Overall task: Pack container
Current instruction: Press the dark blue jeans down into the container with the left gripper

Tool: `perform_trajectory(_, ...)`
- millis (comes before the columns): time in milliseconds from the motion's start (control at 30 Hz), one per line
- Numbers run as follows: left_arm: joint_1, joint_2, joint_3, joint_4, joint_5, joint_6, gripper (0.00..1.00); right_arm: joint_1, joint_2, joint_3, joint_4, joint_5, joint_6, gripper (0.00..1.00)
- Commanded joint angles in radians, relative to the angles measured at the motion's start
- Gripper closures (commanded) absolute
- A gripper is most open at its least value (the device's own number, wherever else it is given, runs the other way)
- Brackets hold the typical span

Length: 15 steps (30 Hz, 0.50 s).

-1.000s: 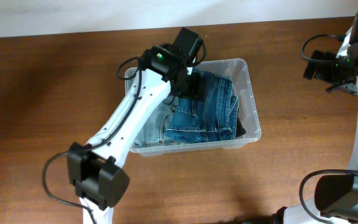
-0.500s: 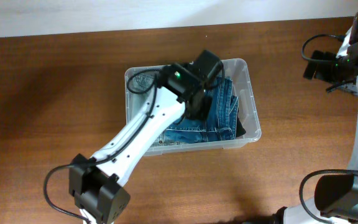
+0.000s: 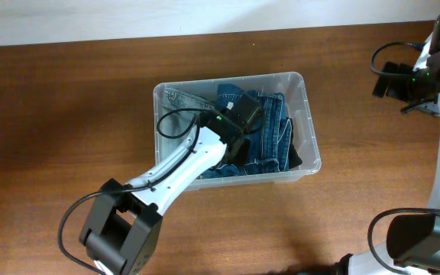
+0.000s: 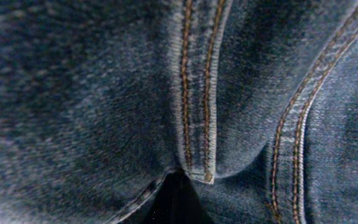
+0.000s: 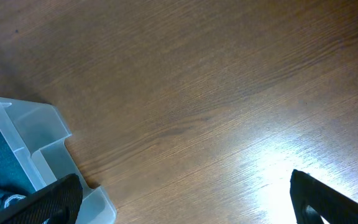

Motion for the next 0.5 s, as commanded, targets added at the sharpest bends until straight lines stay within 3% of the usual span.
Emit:
perform_trajectory(0, 0.004, 0.016, 0.065, -0.059, 0.011, -0.006, 0.99, -0.002, 0.0, 0.008, 0.0, 0.008, 0.006, 0.01)
perform_trajectory(200, 0.004, -0.034, 0.318, -0.127, 0.01, 0.015, 0.99, -0.002, 0.0, 0.008, 0.0, 0.008, 0.006, 0.01)
perform_trajectory(467, 0.004, -0.021, 0.338, -0.089, -0.142, 0.017, 0.99, -0.002, 0.0, 0.008, 0.0, 0.008, 0.006, 0.01)
